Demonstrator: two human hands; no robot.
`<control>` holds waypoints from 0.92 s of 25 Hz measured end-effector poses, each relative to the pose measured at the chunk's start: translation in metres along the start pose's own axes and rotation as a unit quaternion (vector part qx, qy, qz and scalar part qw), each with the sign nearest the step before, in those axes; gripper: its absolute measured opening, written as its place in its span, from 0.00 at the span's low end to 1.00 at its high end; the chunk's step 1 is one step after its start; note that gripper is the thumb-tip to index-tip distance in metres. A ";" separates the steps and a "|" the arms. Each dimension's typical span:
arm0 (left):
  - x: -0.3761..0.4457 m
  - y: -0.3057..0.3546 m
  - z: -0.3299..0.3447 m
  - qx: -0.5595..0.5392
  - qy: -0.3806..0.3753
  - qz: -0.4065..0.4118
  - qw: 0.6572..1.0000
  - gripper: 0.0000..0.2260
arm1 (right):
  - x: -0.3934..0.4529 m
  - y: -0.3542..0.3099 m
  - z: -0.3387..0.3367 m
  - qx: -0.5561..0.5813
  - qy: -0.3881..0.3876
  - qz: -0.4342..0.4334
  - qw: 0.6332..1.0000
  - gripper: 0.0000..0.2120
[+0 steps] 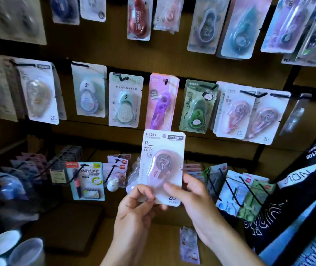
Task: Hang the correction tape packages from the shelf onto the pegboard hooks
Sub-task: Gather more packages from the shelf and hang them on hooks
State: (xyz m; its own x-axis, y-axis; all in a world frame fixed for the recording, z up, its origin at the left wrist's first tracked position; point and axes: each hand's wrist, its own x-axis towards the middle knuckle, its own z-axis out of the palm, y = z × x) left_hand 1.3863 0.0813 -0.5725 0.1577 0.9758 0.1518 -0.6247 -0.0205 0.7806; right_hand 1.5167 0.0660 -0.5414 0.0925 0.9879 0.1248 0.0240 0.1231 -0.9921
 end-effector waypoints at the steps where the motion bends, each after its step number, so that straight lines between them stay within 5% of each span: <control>1: 0.000 0.000 -0.001 0.001 -0.004 -0.004 1.000 0.17 | 0.002 0.001 0.000 -0.008 0.006 -0.008 1.000 0.08; 6: 0.000 -0.004 -0.002 0.055 -0.044 -0.017 0.997 0.07 | 0.004 -0.001 -0.010 0.020 0.054 -0.056 0.997 0.07; 12: 0.010 -0.021 0.014 0.087 -0.007 -0.038 0.995 0.11 | 0.006 -0.034 -0.061 0.087 0.210 -0.143 0.963 0.07; 23: 0.009 -0.037 0.024 0.093 -0.013 -0.069 0.993 0.11 | 0.007 -0.065 -0.122 0.068 0.268 -0.152 0.949 0.07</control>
State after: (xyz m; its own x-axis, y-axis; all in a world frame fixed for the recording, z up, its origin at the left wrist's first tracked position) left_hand 1.4289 0.0855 -0.5853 0.2530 0.9663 0.0480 -0.4438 0.0718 0.8932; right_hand 1.6368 0.0531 -0.4750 0.5949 0.7196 0.3580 0.0056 0.4417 -0.8972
